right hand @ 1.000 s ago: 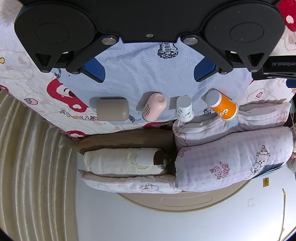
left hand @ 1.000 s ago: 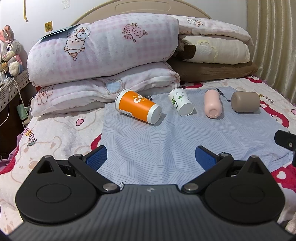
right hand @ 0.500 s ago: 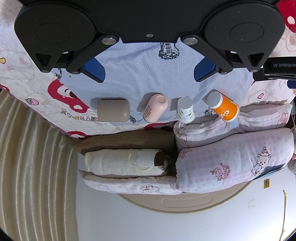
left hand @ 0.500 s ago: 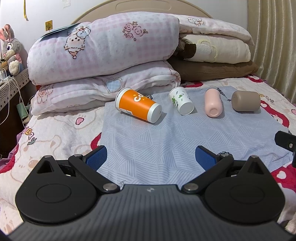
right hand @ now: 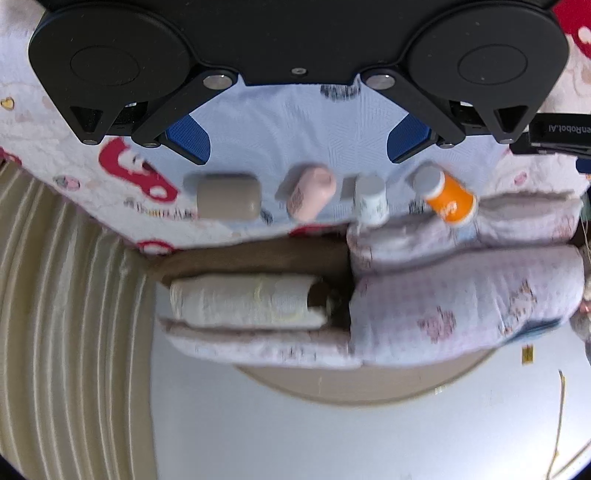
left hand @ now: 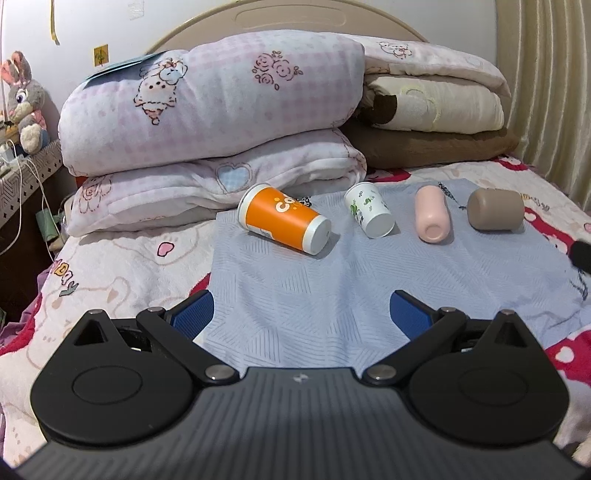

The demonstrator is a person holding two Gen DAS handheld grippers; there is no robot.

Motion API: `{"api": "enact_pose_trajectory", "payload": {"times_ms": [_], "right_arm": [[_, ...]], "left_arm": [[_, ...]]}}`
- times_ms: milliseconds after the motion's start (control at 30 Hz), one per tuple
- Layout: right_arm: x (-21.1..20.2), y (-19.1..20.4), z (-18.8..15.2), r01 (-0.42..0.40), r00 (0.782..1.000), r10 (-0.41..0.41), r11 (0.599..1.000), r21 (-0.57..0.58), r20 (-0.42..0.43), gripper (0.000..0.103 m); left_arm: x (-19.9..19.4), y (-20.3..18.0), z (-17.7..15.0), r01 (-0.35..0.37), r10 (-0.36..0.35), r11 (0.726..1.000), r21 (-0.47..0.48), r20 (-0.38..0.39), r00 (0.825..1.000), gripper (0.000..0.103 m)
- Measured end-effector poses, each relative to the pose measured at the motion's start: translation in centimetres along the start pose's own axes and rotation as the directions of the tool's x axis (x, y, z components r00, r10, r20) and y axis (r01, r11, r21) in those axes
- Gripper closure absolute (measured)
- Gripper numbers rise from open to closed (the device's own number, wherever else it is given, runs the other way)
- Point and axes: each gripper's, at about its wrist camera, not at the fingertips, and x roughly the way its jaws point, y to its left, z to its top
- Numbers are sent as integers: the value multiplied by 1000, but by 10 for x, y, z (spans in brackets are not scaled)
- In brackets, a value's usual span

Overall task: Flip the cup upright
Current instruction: 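Move the right gripper to the orange cup's base and close on it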

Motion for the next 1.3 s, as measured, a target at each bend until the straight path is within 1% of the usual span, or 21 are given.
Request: {"api": "enact_pose_trajectory", "payload": {"times_ms": [67,100,167,233,333,400,467,533,600,667,767,800,867,933,1033,1133,1200,1233,1300], "right_arm": [[-3,1,9,-35,999,37,998,-43,40,0],[-2,4,15,-55,997,58,995,-85,40,0],[2,13,26,-101,994,105,977,-188,13,0],[9,22,38,-146,989,149,959,-245,-4,0],[25,36,50,-247,968,250,922,-297,-26,0],[43,47,48,-339,939,338,885,-319,-59,0],[59,59,41,-400,916,386,856,-328,-112,0],[76,73,39,-467,884,432,817,-337,-179,0],[91,89,40,-536,844,484,771,-345,-230,0],[108,104,42,-570,821,510,751,-333,-257,0],[140,122,41,-601,798,529,731,-324,-289,0],[151,128,37,-607,794,533,721,-334,-293,0],[173,136,26,-608,793,529,709,-357,-302,0],[195,140,13,-610,792,522,705,-363,-316,0],[220,148,-2,-614,790,527,689,-385,-315,1],[238,158,-14,-606,795,521,675,-420,-310,1],[249,163,-20,-596,803,515,670,-443,-301,2],[255,166,-22,-596,803,518,666,-449,-296,2],[267,170,-26,-587,808,517,670,-455,-282,2]], "left_arm": [[-2,3,8,20,-20,1000,2,-11,1000,0],[-3,3,12,29,-29,1000,3,-14,999,0],[-7,5,23,31,-31,1000,-2,-17,999,0],[-10,6,35,34,-34,999,-3,-4,999,0],[-9,10,51,18,-18,1000,-14,5,1000,0],[-1,15,64,-5,5,999,-35,-11,1000,0],[11,20,76,-16,14,999,-48,-28,1000,0],[27,27,85,-16,12,997,-79,-47,999,0],[46,34,91,-7,0,992,-128,-53,999,1],[72,39,92,1,-14,986,-168,-77,997,3],[104,44,84,14,-37,977,-211,-106,994,3],[111,46,79,18,-44,975,-222,-109,993,3],[125,52,71,42,-70,968,-248,-106,992,3],[141,59,64,68,-101,957,-283,-106,989,3],[164,66,55,69,-107,941,-331,-99,989,3],[188,68,44,76,-123,935,-346,-115,986,3],[197,69,36,90,-137,928,-362,-107,985,3],[202,69,34,94,-140,925,-368,-101,985,3],[208,70,32,88,-125,928,-362,-80,989,3]]}}
